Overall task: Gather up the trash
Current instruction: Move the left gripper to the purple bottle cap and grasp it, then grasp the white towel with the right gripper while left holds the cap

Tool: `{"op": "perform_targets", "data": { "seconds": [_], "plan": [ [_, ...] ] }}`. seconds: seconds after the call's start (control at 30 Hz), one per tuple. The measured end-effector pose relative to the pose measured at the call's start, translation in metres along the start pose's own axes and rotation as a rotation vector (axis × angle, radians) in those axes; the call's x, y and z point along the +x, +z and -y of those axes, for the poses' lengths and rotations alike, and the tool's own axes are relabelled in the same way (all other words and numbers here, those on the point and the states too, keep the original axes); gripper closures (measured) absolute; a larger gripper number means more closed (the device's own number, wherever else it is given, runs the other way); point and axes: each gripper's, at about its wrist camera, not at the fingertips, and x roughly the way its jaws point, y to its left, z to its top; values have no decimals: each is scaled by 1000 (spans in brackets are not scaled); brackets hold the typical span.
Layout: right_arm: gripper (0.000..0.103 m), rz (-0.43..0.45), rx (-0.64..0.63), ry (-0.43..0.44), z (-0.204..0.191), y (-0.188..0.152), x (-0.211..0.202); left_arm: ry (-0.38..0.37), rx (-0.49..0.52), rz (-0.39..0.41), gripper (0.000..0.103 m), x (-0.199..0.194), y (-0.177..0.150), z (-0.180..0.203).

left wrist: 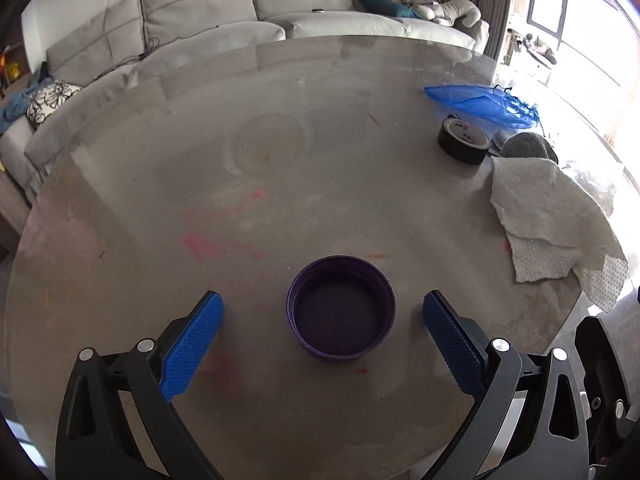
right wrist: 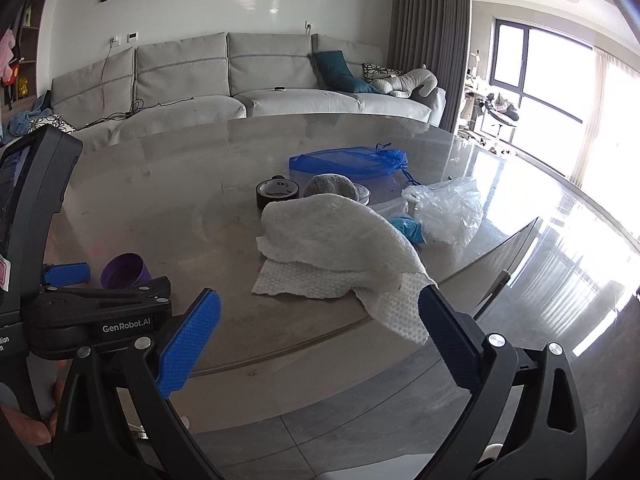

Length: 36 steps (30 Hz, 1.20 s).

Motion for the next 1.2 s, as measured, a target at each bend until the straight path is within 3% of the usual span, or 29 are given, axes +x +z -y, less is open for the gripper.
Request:
{"op": "perform_targets", "data": {
  "seconds": [0.1, 0.13, 0.2, 0.23, 0.37, 0.57, 1.2],
  "plan": [
    [5, 0, 2, -3, 0, -1, -1, -4, 0, 6, 6, -1, -1, 1],
    [5, -1, 4, -5, 0, 0, -1, -5, 3, 13, 15, -2, -1, 1],
    [5, -1, 6, -9, 2, 0, 0, -24, 32, 39, 51, -9, -2, 6],
    [5, -2, 10, -9, 3, 0, -1, -34, 48, 45, 58, -11, -2, 9],
    [5, -3, 16, -11, 6, -1, -1, -76, 62, 47, 58, -12, -5, 13],
    [5, -5, 26, -10, 9, 1, 4, -60, 103, 126, 58, -30, 2, 17],
    [5, -6, 69, -3, 20, 12, 57, -47, 89, 185, 58, -25, 38, 31]
  ]
}}
